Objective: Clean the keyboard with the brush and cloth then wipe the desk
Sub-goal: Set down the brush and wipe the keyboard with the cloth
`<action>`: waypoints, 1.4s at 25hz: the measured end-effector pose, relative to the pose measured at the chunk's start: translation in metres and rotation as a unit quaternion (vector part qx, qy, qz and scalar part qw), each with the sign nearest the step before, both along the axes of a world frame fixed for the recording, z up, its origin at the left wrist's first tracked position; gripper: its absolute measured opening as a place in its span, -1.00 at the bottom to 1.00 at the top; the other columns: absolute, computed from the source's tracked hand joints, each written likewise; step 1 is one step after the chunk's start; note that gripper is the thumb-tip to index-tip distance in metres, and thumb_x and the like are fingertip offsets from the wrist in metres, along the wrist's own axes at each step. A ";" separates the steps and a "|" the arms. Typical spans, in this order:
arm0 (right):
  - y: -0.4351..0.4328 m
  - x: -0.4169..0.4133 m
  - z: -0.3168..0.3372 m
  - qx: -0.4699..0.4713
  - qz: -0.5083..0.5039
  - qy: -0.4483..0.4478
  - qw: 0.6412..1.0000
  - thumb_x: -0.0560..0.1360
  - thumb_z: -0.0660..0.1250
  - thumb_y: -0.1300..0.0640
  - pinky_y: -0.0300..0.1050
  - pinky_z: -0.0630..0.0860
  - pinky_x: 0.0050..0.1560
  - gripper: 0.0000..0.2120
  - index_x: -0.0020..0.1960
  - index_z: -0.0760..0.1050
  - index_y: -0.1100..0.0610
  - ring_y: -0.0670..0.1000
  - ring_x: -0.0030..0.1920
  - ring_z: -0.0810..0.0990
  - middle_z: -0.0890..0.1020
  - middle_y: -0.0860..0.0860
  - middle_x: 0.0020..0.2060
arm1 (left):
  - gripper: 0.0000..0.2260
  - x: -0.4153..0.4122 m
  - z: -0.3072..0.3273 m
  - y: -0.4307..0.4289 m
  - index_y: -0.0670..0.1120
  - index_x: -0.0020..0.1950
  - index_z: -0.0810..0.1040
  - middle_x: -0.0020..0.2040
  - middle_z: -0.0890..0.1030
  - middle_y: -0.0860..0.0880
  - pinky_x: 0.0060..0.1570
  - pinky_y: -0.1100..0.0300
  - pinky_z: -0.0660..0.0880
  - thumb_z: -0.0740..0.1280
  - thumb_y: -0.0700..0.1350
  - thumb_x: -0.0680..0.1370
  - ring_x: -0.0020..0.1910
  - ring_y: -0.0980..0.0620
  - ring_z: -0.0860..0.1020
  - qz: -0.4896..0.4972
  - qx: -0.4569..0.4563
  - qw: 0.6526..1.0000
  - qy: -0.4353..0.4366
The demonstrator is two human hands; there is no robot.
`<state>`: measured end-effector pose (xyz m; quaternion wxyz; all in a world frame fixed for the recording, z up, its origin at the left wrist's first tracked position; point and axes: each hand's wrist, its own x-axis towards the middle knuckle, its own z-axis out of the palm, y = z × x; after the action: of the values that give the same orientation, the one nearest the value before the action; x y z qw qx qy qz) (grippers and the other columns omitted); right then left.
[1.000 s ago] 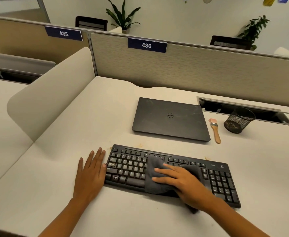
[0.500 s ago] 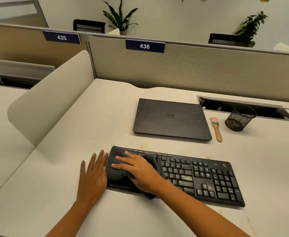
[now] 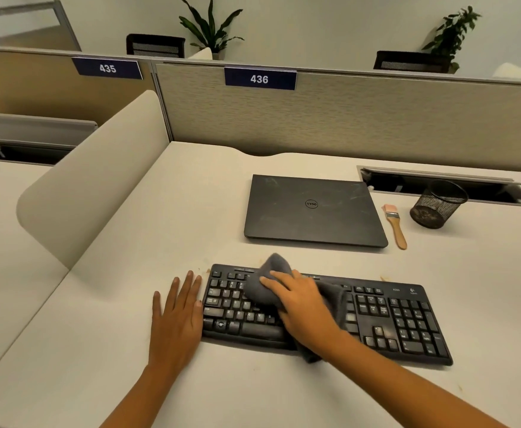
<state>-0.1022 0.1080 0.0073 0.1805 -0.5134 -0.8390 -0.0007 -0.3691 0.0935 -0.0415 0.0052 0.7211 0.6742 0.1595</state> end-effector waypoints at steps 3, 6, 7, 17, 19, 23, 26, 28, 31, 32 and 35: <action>0.024 -0.068 0.005 -0.009 -0.024 -0.009 1.000 0.44 0.41 -0.05 0.09 0.50 0.02 -0.54 0.32 0.49 -0.01 0.21 0.11 0.53 0.53 0.04 0.29 | -0.46 0.001 0.001 -0.001 -0.05 0.56 0.23 0.55 0.27 -0.03 0.44 -0.22 0.15 -0.25 0.07 0.67 0.52 -0.08 0.20 0.003 -0.004 1.000 -0.006; 0.039 -0.097 0.013 0.007 -0.012 -0.058 0.998 0.40 0.46 0.01 0.03 0.47 -0.10 -0.64 0.19 0.57 -0.08 0.19 -0.01 0.53 0.56 0.05 0.18 | -0.47 0.001 0.002 0.000 -0.06 0.56 0.23 0.54 0.29 -0.06 0.43 -0.19 0.14 -0.24 0.07 0.68 0.51 -0.10 0.22 -0.002 -0.008 1.000 -0.002; 0.039 -0.092 0.016 0.024 -0.001 -0.080 0.996 0.37 0.48 0.05 0.02 0.46 -0.13 -0.67 0.13 0.59 -0.07 0.18 -0.02 0.52 0.58 0.06 0.13 | -0.47 0.001 0.003 0.000 -0.06 0.55 0.24 0.53 0.30 -0.06 0.43 -0.18 0.12 -0.23 0.06 0.68 0.51 -0.10 0.23 -0.003 -0.007 1.000 0.001; 0.009 -0.064 0.063 -0.095 -0.126 -0.272 0.949 0.50 0.29 0.21 -0.02 0.31 -0.06 -0.89 0.01 0.51 0.17 0.12 -0.05 0.40 0.52 0.10 -0.07 | -0.46 0.004 0.003 -0.001 -0.03 0.56 0.25 0.55 0.27 0.00 0.47 -0.10 0.01 -0.25 0.07 0.67 0.52 -0.04 0.20 0.005 0.003 1.000 -0.006; 0.022 -0.105 0.065 -0.075 -0.063 -0.265 0.959 0.54 0.25 0.16 -0.01 0.32 0.03 -0.83 0.11 0.49 0.15 0.13 0.05 0.40 0.52 0.10 0.02 | -0.47 0.003 0.004 -0.002 -0.04 0.55 0.25 0.55 0.27 -0.02 0.46 -0.12 0.03 -0.24 0.07 0.68 0.52 -0.05 0.20 0.004 -0.001 1.000 -0.005; 0.043 -0.146 0.064 -0.047 -0.009 -0.237 0.970 0.58 0.19 0.11 -0.04 0.32 0.07 -0.82 0.13 0.49 0.12 0.12 0.13 0.40 0.51 0.05 0.08 | -0.46 0.002 0.003 -0.001 -0.08 0.54 0.28 0.54 0.29 -0.04 0.45 -0.13 0.02 -0.23 0.08 0.69 0.52 -0.09 0.23 0.004 -0.007 1.000 -0.001; 0.044 -0.129 0.066 -0.039 -0.005 -0.235 0.971 0.57 0.22 0.14 -0.05 0.29 -0.01 -0.85 0.08 0.51 0.13 0.13 0.10 0.41 0.53 0.05 0.05 | -0.48 0.001 0.003 0.000 -0.03 0.55 0.26 0.55 0.26 -0.01 0.47 -0.10 0.01 -0.20 0.09 0.69 0.53 -0.06 0.21 0.006 -0.003 1.000 -0.005; 0.040 -0.105 0.066 -0.051 -0.022 -0.240 0.969 0.56 0.23 0.16 -0.04 0.25 -0.05 -0.86 0.07 0.51 0.15 0.13 0.08 0.42 0.54 0.06 0.03 | -0.48 0.002 0.004 -0.001 -0.01 0.55 0.26 0.54 0.27 0.02 0.48 -0.07 0.00 -0.20 0.09 0.68 0.53 -0.04 0.21 0.009 0.001 1.000 -0.008; 0.032 -0.065 0.068 -0.076 -0.057 -0.246 0.965 0.55 0.25 0.16 -0.04 0.24 -0.07 -0.87 0.07 0.50 0.15 0.13 0.06 0.41 0.54 0.08 0.04 | -0.47 0.002 0.005 -0.001 0.00 0.55 0.26 0.54 0.27 0.04 0.48 -0.06 -0.02 -0.21 0.10 0.67 0.52 -0.03 0.22 0.014 -0.001 1.000 -0.013; 0.030 -0.052 0.069 -0.084 -0.067 -0.245 0.963 0.56 0.24 0.15 -0.04 0.27 -0.04 -0.86 0.09 0.50 0.15 0.13 0.07 0.41 0.54 0.08 0.05 | -0.47 0.002 0.005 -0.001 0.00 0.55 0.27 0.54 0.27 0.04 0.47 -0.06 -0.02 -0.22 0.10 0.67 0.52 -0.03 0.22 0.014 -0.002 1.000 -0.012; 0.019 -0.011 0.069 -0.102 -0.109 -0.255 0.955 0.58 0.23 0.09 -0.04 0.33 0.04 -0.82 0.14 0.48 0.11 0.12 0.10 0.41 0.53 0.06 0.08 | -0.46 0.002 0.005 -0.001 -0.01 0.54 0.28 0.53 0.29 0.02 0.47 -0.07 0.00 -0.22 0.10 0.67 0.51 -0.04 0.24 0.013 -0.004 1.000 -0.013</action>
<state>-0.1130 0.1274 0.0761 -0.0936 -0.6005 -0.7914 -0.0657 -0.3669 0.0921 -0.0362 0.0144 0.7099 0.6843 0.1661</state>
